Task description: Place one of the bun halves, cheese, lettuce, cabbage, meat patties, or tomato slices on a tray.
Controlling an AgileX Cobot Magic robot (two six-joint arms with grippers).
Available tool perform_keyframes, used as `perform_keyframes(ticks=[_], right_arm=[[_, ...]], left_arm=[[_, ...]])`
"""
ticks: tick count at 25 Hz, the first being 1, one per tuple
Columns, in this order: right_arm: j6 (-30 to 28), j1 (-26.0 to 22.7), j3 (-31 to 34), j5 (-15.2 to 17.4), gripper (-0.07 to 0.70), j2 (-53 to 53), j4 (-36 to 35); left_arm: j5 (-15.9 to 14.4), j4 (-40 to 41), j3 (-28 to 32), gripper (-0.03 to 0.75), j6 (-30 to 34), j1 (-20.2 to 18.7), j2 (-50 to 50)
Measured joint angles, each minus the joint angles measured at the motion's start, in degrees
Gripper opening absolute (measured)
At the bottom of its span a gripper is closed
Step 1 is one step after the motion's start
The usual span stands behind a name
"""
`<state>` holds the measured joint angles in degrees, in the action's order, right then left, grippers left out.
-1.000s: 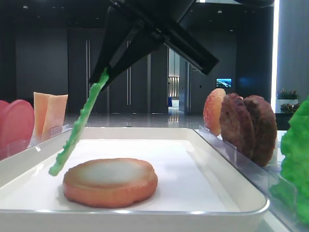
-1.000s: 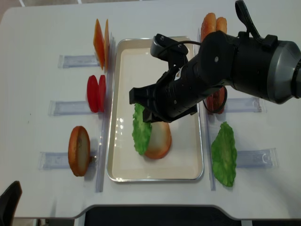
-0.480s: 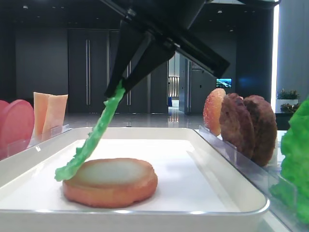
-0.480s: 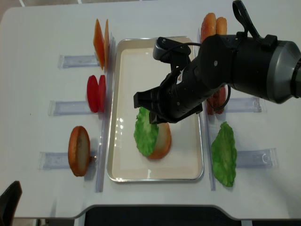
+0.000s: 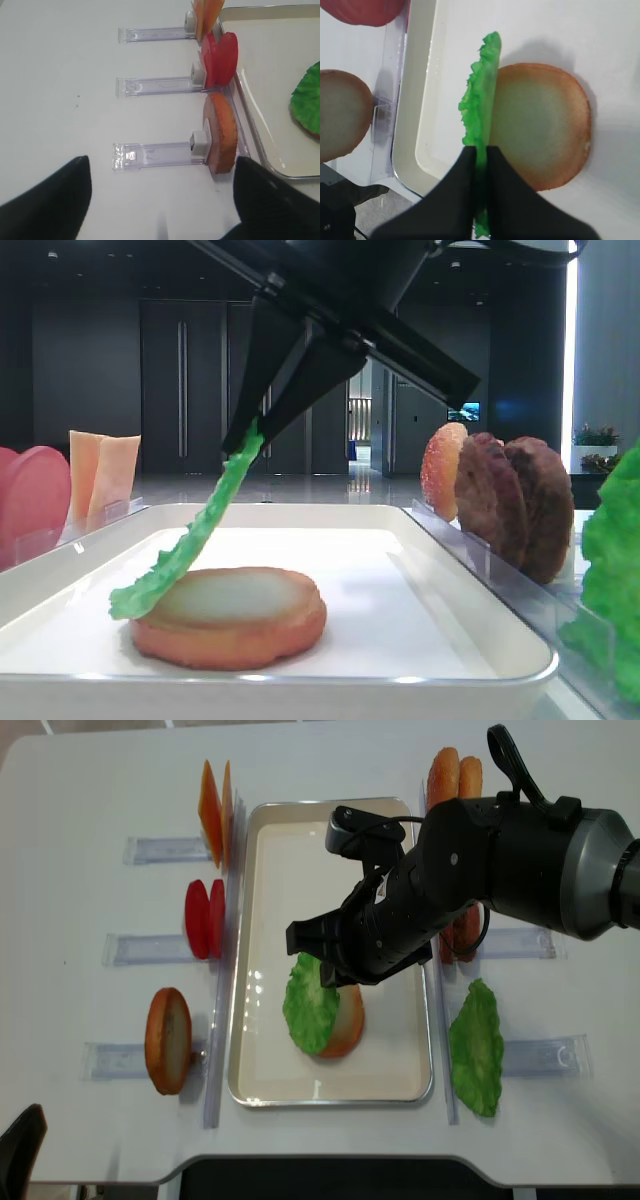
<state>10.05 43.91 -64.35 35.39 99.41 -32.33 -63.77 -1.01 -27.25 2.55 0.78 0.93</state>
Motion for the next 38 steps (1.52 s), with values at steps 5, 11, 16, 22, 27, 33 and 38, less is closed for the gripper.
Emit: perform_keyframes(ticks=[5,11,16,22,27,33,38], right_arm=[[0.0,0.0,0.0,0.4,0.141,0.0,0.5],[0.1,0.0,0.0,0.6,0.372,0.0,1.1],[0.2,0.0,0.0,0.9,0.456,0.0,1.3],[4.8,0.0,0.0,2.7,0.48,0.0,6.8],[7.3,0.0,-0.1,3.5,0.481,-0.7,10.2],[14.0,0.0,-4.4,9.1,0.483,-2.8,19.1],[16.7,0.0,-8.8,15.4,0.484,-3.3,24.1]], left_arm=[[0.0,0.0,0.0,0.692,0.0,0.0,0.0],[0.0,0.0,0.0,0.692,0.0,0.0,0.0],[0.0,0.0,0.0,0.692,0.0,0.0,0.0],[0.0,0.0,0.0,0.692,0.0,0.0,0.0],[0.0,0.0,0.0,0.692,0.0,0.0,0.0],[0.0,0.0,0.0,0.692,0.0,0.0,0.0],[0.0,0.0,0.0,0.692,0.0,0.0,0.0]])
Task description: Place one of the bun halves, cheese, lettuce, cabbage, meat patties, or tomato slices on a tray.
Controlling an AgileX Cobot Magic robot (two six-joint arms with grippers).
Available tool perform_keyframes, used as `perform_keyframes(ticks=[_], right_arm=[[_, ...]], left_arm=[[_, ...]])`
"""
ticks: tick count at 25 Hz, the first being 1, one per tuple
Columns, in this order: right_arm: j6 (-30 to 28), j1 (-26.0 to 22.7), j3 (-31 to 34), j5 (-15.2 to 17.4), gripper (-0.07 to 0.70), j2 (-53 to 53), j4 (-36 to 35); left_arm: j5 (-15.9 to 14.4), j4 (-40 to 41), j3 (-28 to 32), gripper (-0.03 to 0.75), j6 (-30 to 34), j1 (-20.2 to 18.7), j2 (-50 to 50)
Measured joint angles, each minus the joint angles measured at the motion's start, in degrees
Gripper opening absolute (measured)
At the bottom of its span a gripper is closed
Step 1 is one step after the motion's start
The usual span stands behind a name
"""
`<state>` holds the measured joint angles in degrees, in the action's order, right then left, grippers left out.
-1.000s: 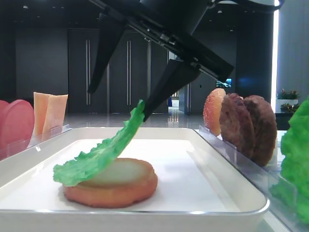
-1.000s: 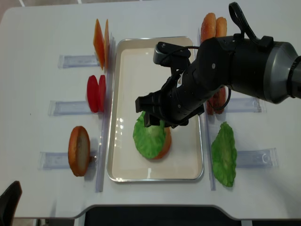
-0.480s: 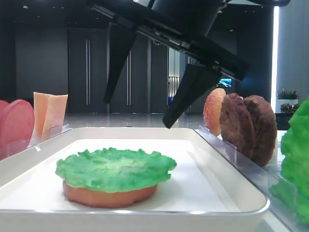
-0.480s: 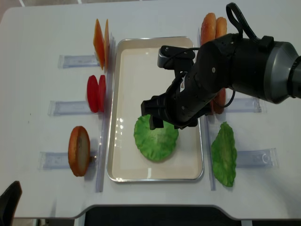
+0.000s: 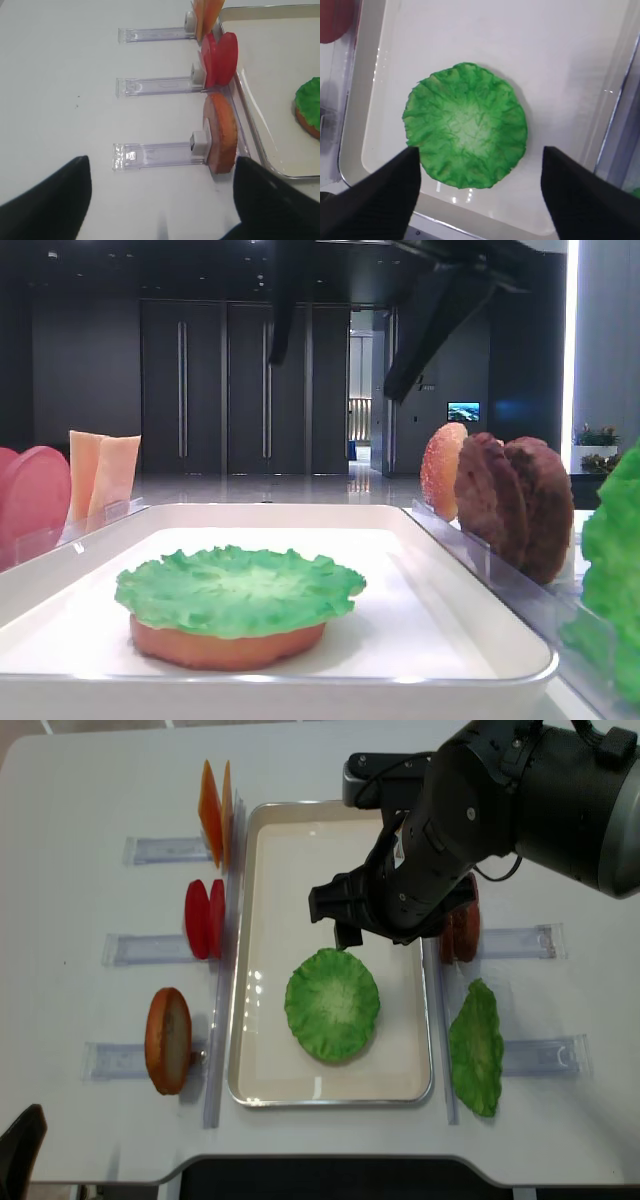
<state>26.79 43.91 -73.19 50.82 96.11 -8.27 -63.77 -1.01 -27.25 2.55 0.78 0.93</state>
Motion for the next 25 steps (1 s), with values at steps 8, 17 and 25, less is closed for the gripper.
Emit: perform_keyframes(ticks=[8,17,25], right_arm=[[3.0,0.0,-6.9,10.6,0.485,0.0,7.5],[2.0,-0.7,-13.5,18.6,0.485,0.0,12.9],[-2.4,-10.1,-13.6,18.9,0.483,0.0,13.1]], left_arm=[[0.0,0.0,0.0,0.692,0.0,0.0,0.0],[0.0,0.0,0.0,0.692,0.0,0.0,0.0],[0.0,0.0,0.0,0.692,0.0,0.0,0.0]])
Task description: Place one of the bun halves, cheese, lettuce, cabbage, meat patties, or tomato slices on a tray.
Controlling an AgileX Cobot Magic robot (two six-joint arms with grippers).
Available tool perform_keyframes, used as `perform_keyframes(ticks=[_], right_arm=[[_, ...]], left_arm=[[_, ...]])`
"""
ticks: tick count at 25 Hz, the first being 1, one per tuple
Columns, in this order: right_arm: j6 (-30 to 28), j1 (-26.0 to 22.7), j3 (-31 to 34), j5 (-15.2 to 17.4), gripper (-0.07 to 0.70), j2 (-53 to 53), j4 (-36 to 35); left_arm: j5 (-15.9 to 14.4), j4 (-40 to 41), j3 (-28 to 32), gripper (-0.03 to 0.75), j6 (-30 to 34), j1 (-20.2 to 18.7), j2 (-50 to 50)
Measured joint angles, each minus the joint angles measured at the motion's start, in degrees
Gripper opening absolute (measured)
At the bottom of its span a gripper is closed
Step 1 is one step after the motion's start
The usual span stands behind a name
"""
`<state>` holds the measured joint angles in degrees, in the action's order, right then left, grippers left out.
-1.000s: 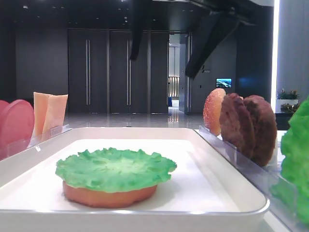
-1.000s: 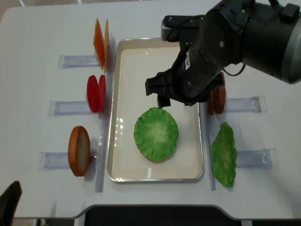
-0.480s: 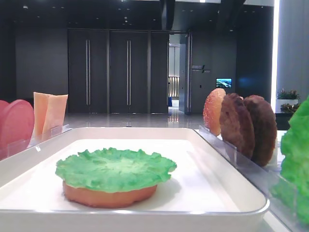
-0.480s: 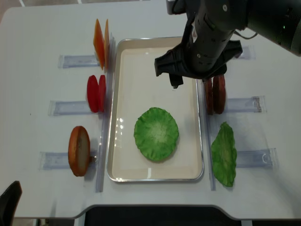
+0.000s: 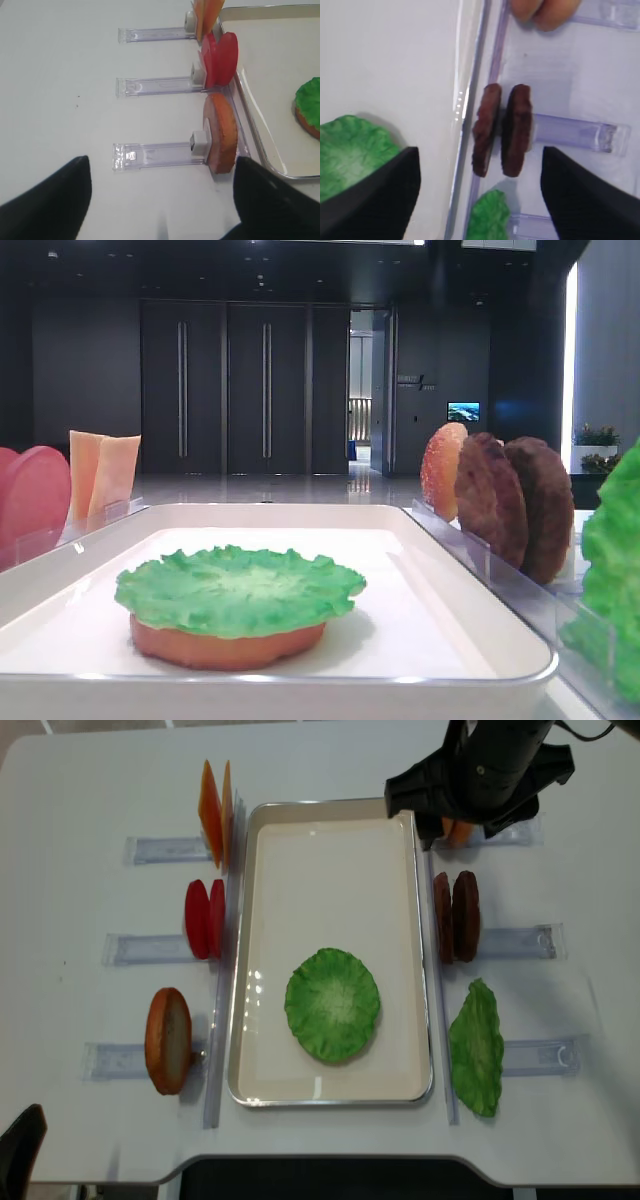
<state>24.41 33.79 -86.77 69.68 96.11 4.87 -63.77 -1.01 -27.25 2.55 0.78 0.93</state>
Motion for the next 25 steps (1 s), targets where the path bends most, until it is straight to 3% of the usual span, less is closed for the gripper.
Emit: perform_keyframes(ticks=[10,20,25], right_arm=[[-10.0,-15.9,0.0,0.1,0.479,0.0,-0.4],[-21.1,-35.4,0.0,0.1,0.479,0.0,-6.6],[-24.7,-40.5,0.0,0.1,0.479,0.0,-8.3]], left_arm=[[0.0,0.0,0.0,0.692,0.0,0.0,0.0],[0.0,0.0,0.0,0.692,0.0,0.0,0.0],[0.0,0.0,0.0,0.692,0.0,0.0,0.0]])
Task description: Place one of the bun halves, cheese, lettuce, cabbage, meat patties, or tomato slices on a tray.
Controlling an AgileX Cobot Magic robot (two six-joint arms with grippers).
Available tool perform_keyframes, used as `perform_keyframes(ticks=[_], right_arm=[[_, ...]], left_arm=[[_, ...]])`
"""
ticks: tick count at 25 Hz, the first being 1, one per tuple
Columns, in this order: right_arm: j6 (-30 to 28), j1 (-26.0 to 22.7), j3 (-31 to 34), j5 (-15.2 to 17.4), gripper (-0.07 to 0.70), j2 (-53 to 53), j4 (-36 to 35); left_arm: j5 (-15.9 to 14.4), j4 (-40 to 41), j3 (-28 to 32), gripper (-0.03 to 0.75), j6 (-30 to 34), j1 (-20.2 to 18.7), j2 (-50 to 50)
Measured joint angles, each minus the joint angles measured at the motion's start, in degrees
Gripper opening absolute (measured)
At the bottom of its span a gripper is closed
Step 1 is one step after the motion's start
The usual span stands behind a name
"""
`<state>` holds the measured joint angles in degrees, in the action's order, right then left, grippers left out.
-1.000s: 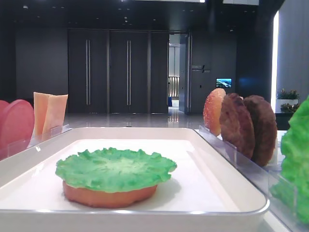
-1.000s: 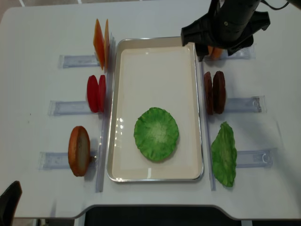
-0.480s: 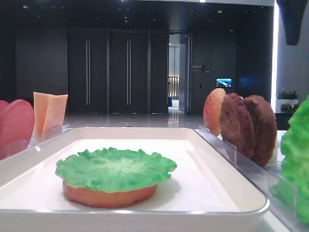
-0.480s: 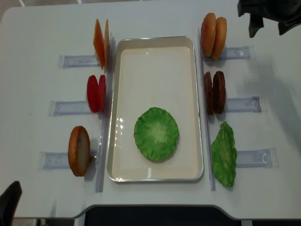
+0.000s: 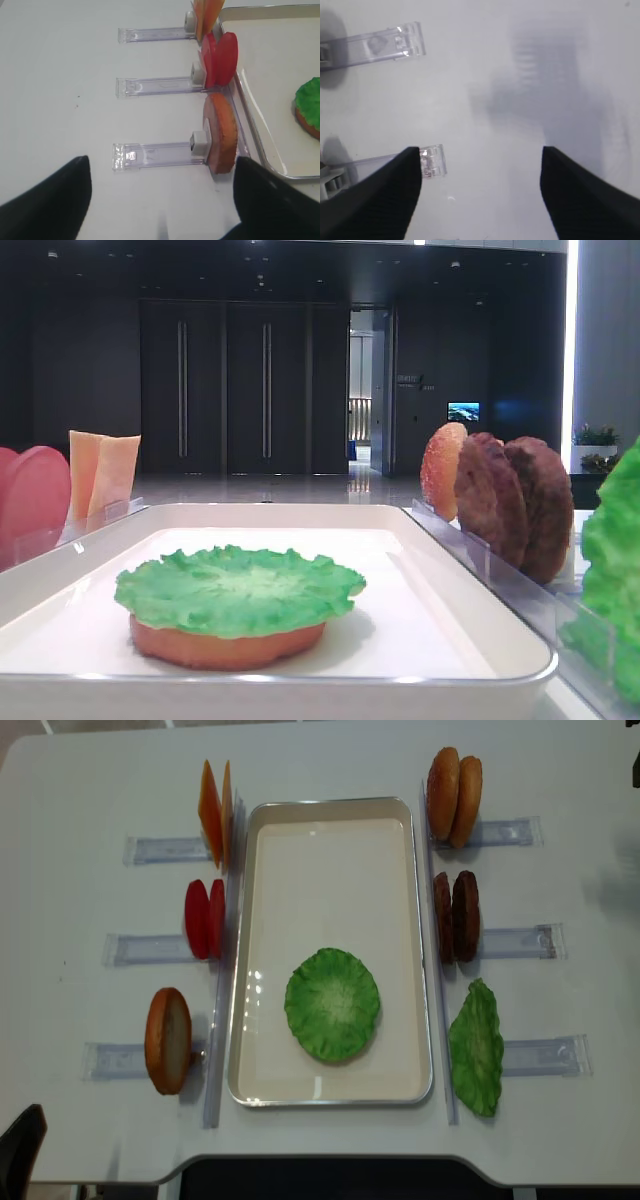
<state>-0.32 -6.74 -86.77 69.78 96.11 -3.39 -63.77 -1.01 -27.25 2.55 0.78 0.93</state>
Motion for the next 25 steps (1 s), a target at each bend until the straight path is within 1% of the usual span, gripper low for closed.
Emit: perform_keyframes(ticks=[3,7,10,13,17,25], right_arm=[[-1.1,-1.3,0.0,0.0,0.479,0.0,0.7],[-1.3,-1.9,0.0,0.0,0.479,-1.3,1.9],[-1.3,-1.9,0.5,0.0,0.479,-4.5,2.7],[-1.3,-1.9,3.0,0.0,0.479,-9.6,2.7],[-1.3,-1.9,9.5,0.0,0.479,-17.5,2.7],[-1.3,-1.9,25.7,0.3,0.479,-36.3,2.7]], left_arm=[[0.0,0.0,0.0,0.692,0.0,0.0,0.0],[0.0,0.0,0.0,0.692,0.0,0.0,0.0],[0.0,0.0,0.0,0.692,0.0,0.0,0.0],[0.0,0.0,0.0,0.692,0.0,0.0,0.0],[0.0,0.0,0.0,0.692,0.0,0.0,0.0],[0.0,0.0,0.0,0.692,0.0,0.0,0.0]])
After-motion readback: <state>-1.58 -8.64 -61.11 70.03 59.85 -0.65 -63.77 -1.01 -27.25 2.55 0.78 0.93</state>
